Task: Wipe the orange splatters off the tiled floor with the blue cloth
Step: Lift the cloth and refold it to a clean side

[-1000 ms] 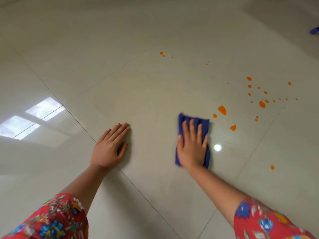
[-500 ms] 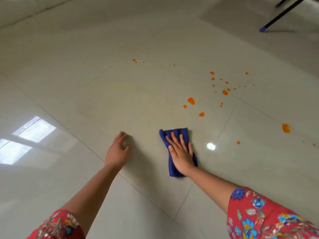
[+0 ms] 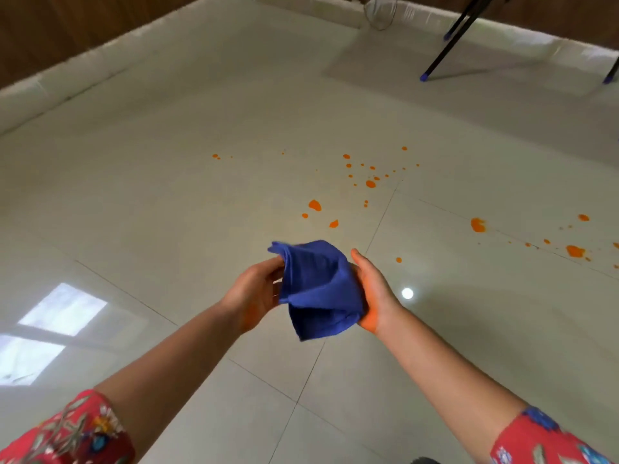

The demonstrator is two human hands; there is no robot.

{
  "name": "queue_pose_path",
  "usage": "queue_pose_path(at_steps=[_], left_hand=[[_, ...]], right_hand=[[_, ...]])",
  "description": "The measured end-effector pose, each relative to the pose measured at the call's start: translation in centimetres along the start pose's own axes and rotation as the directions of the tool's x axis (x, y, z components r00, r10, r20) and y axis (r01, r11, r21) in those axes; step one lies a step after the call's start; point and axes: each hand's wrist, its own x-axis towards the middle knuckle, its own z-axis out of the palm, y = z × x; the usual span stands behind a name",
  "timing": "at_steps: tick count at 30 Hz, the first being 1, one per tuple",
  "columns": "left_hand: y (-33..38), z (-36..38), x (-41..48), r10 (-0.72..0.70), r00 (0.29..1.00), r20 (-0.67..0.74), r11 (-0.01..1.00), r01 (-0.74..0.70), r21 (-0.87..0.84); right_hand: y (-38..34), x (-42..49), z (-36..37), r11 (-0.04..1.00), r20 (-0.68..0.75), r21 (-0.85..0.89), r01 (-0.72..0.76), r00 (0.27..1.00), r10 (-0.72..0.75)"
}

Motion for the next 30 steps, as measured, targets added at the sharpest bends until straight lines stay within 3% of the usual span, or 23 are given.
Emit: queue_pose_path(at_steps=[4, 9, 14, 18, 20, 22, 26, 30], left_hand=[[1.9, 2.5, -0.5, -0.005, 0.999, 0.043, 0.999, 0.004, 0.042], [4.7, 5.9, -0.7, 0.034, 0.999, -0.04, 0.993, -0.03, 0.113], [6.5, 9.0, -1.2, 0.067, 0.997, -0.027, 0.973, -0.06, 0.223], [7.6, 10.5, -2.0, 0.096, 0.995, 0.025, 0.95, -0.099, 0.296], [8.6, 10.8, -1.8, 0.128, 0.992, -0.005, 0.945, -0.121, 0.302], [9.3, 10.8, -0.8, 0.151, 0.98, -0.127, 0.956, -0.112, 0.269], [8.7, 9.3, 1.8, 0.051, 0.935, -0.351, 0.987, 0.006, 0.161], [7.3, 6.6, 5.0, -0.045, 0.961, -0.273, 0.99, 0.079, 0.115]], right_hand=[[-0.6, -1.7, -1.3, 0.986, -0.008, -0.15, 0.074, 0.997, -0.076], [-2.3, -2.7, -2.1, 0.927, 0.028, -0.276, 0.253, 0.966, -0.255], [-3.7, -4.0, -1.2, 0.777, 0.031, -0.465, 0.423, 0.886, -0.464], [-5.4, -5.7, -0.8, 0.802, 0.157, -0.411, 0.434, 0.9, -0.407], [-6.5, -5.7, -1.5, 0.855, 0.083, -0.302, 0.421, 0.906, -0.416], [-7.7, -5.5, -2.6, 0.891, -0.03, -0.244, 0.383, 0.915, -0.402], [-9.0, -5.1, -5.1, 0.941, -0.109, -0.099, 0.323, 0.937, -0.333], [-10.3, -4.2, -5.3, 0.918, -0.073, -0.188, 0.348, 0.928, -0.366]])
